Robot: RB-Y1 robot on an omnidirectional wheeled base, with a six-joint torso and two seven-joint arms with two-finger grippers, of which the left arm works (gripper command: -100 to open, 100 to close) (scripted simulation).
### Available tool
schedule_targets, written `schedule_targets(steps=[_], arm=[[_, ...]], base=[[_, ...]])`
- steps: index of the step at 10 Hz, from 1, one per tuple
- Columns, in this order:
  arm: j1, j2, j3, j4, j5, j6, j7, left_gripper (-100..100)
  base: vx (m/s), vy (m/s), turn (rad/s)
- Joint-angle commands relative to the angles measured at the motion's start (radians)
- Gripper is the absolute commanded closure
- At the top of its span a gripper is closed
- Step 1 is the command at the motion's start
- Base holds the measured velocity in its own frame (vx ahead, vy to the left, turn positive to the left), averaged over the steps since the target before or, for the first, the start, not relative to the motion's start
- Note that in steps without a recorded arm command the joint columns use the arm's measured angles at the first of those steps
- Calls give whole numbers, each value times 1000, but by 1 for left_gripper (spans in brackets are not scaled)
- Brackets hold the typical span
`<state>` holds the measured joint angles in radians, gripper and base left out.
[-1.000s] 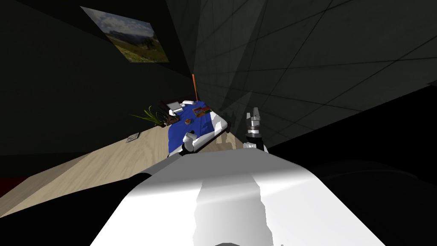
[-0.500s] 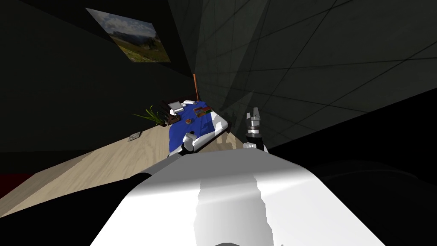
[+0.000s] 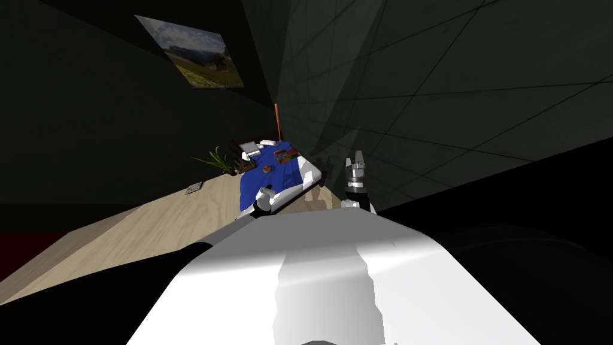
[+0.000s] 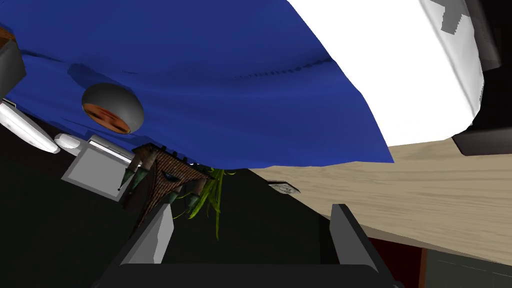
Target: Push the door open
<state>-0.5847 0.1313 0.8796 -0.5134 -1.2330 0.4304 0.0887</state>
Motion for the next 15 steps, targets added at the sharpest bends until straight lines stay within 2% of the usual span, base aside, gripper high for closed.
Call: schedule_targets(steps=[1,4,6,9,10,11,12,15], arm=[[0,-7,38,-14,-7,29,6,-100],[4,-11,84,-17,-36,65,43,-100],[8,-16,130,-20,-65,101,81,-100],[12,-20,164,-22,-87,128,109,-100],[14,-22,187,-24,-101,145,128,-100],[14,-22,187,-24,-101,145,128,-100],[16,-25,210,-25,-115,163,146,-100],[19,-27,233,-27,-130,181,165,-100]], base=[[-1,6,70],[8,4,83],[8,8,96],[11,2,52],[-2,13,66],[1,8,42],[8,13,58],[0,9,34]])
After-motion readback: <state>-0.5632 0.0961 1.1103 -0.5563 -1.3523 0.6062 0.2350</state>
